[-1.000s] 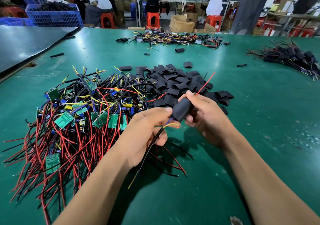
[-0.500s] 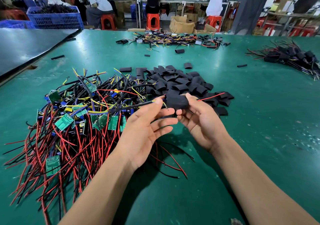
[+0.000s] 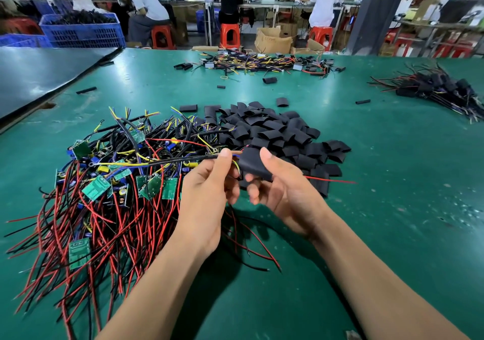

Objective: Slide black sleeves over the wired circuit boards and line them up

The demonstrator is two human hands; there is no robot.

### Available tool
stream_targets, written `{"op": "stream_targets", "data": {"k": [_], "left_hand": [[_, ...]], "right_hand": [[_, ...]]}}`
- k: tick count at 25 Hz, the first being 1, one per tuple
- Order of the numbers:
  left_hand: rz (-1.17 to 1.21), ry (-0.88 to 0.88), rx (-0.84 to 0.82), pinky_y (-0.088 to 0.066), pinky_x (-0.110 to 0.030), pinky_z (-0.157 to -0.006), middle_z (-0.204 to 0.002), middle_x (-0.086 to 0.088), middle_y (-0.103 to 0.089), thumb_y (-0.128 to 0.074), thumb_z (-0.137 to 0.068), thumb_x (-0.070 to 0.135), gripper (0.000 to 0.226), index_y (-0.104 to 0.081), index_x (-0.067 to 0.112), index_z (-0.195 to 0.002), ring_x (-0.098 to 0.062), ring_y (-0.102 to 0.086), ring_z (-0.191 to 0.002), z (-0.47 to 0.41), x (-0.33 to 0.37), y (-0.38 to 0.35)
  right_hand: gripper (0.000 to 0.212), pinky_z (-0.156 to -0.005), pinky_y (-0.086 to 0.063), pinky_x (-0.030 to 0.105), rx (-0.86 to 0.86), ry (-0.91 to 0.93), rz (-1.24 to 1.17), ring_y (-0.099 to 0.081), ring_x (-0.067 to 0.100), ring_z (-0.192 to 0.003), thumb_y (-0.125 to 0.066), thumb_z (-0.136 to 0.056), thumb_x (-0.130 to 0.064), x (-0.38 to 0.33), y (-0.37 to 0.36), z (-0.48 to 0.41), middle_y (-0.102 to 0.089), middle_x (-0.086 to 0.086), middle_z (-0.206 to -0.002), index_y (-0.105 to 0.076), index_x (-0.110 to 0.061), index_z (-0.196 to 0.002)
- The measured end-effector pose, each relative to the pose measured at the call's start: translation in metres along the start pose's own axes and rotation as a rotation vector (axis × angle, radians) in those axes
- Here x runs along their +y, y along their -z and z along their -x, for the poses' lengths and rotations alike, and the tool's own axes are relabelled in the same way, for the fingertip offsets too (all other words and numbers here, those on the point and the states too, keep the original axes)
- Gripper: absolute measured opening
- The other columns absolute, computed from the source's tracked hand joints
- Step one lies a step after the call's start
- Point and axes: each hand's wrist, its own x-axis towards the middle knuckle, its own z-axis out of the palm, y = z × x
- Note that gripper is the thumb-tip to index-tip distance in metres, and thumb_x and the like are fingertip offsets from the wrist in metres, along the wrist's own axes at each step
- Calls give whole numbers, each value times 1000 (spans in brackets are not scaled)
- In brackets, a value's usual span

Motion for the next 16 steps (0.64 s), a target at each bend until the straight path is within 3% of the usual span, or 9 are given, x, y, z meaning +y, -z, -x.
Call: {"op": "stream_targets", "data": {"k": [4, 8, 11, 13, 15, 16], "left_hand": [[-110, -102, 80, -33, -22, -44, -55, 2, -48, -57, -99, 28, 36, -55, 14, -66, -12, -39, -46, -3, 1, 1], [-47, -37, 89, -32, -22, -43, -55, -2, -44, -56, -99, 33, 40, -64, 23, -62, -16, -36, -45, 0, 3, -1], [1, -42, 66, -46, -36, -69, -74, -8, -64, -56, -99, 30, 25, -73, 19, -84, -22, -56, -69, -2, 2, 1], [-87, -85, 28, -46, -39, -74, -72, -5, -63, -59, -98, 27, 25, -72, 15, -80, -21, -56, -73, -3, -2, 3], [-215, -81, -41, -43, -38, -73, -73, -9, -62, -61, -98, 25, 30, -69, 5, -78, -20, -52, -75, -2, -8, 4], [-269, -47, -91, -42, -38, -72, -75, -11, -62, -60, -98, 26, 31, -68, 2, -81, -19, -51, -74, -2, -11, 4]], "right_hand": [[68, -36, -25, 15, -70, -310, 161, -37, 10, -33, -53, -73, -83, 2, -14, 5, -53, 3, -58, -59, -16, -83], [46, -34, -25, 14, -198, -133, 571, -37, 11, -29, -52, -98, -56, -4, -13, 14, -54, 5, -51, -66, -16, -82], [48, -33, -32, 14, -358, -154, 331, -43, 11, -28, -52, -98, -56, -15, -15, 20, -58, 5, -51, -71, -15, -82], [31, -39, -39, 18, -248, 107, 334, -49, 10, -38, -62, -94, -47, -13, -17, 20, -64, 1, -62, -72, -19, -86], [13, -60, -44, 14, 95, 473, 724, -54, 4, -62, -73, -86, -36, -5, -16, 17, -64, -10, -83, -72, -27, -95], [20, -72, -42, 12, 261, 573, 929, -55, 2, -77, -74, -83, -36, 0, -14, 15, -61, -14, -93, -71, -30, -101]]}}
